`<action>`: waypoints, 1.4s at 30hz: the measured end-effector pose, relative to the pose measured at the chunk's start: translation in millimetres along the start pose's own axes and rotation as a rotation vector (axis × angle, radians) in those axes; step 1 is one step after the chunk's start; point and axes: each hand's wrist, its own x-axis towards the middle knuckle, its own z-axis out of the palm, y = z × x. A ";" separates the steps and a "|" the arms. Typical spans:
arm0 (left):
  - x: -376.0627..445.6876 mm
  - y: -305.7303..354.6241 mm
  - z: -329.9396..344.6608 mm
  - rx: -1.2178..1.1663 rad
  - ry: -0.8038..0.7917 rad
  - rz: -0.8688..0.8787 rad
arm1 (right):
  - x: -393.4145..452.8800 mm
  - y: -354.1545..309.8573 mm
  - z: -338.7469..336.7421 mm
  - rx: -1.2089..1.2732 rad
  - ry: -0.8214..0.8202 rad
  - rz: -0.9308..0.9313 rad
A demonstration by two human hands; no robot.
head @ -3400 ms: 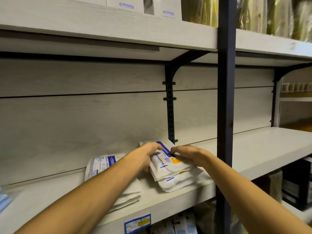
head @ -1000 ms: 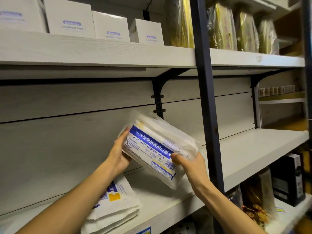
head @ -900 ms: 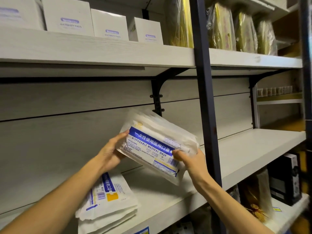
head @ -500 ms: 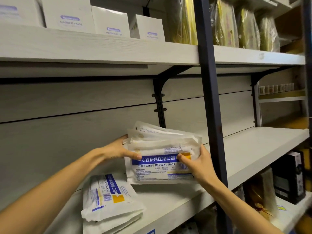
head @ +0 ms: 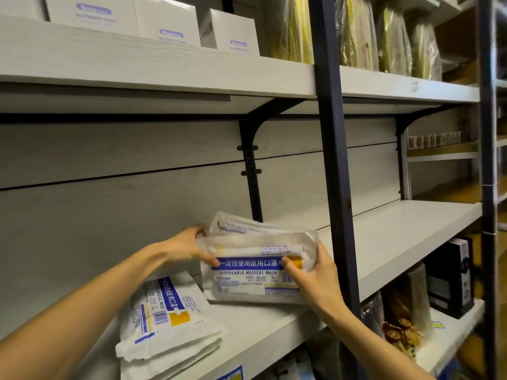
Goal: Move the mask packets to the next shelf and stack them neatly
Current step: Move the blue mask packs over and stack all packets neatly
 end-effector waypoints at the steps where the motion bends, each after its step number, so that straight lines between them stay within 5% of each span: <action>1: -1.9 -4.9 3.3 0.048 -0.032 -0.044 | -2.9 3.2 -2.8 0.008 -0.024 0.037; 21: -2.4 1.9 -0.2 0.157 -0.198 -0.110 | -8.5 1.2 -11.9 -0.016 -0.079 0.109; 29: 0.3 14.0 -6.3 0.468 -0.297 -0.144 | -8.6 0.7 -15.6 -0.026 -0.165 0.142; 42: 16.9 31.5 16.7 0.777 -0.133 0.162 | -8.6 5.4 -14.1 0.018 -0.175 0.133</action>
